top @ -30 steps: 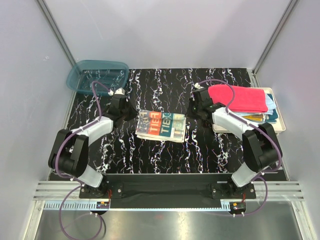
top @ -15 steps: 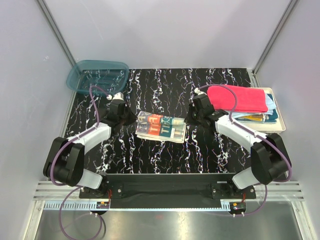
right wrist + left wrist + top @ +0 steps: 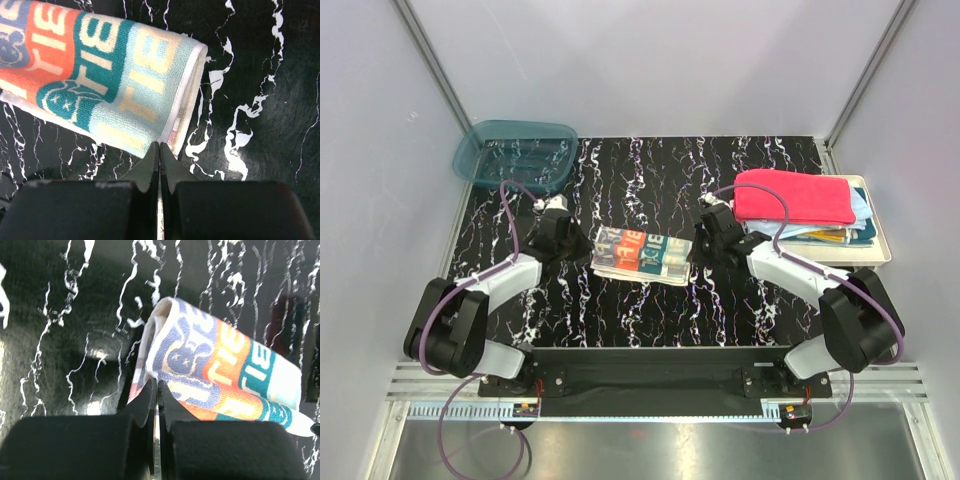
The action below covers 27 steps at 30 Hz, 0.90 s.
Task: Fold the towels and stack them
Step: Fold the towel
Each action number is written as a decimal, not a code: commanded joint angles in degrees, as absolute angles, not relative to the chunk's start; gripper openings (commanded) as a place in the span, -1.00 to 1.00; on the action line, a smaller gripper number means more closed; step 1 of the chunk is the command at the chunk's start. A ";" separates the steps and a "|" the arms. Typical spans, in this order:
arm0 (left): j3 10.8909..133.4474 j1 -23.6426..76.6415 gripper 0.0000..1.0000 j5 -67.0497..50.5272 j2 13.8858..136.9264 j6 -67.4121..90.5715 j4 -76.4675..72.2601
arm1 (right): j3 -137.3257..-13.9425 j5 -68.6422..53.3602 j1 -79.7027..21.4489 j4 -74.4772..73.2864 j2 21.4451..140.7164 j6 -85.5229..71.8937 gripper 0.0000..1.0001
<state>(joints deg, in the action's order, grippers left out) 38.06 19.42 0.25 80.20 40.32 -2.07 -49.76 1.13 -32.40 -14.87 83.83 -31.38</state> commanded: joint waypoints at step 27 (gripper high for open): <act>49.93 27.16 -0.41 4.92 87.27 36.82 6.94 | -54.24 0.36 -33.75 -13.63 89.47 -35.85 -0.38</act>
<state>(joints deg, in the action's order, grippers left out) 50.94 26.13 2.24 85.36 37.21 4.89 -55.31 0.84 -32.91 -15.66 87.61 -34.15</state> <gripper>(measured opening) 0.308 0.317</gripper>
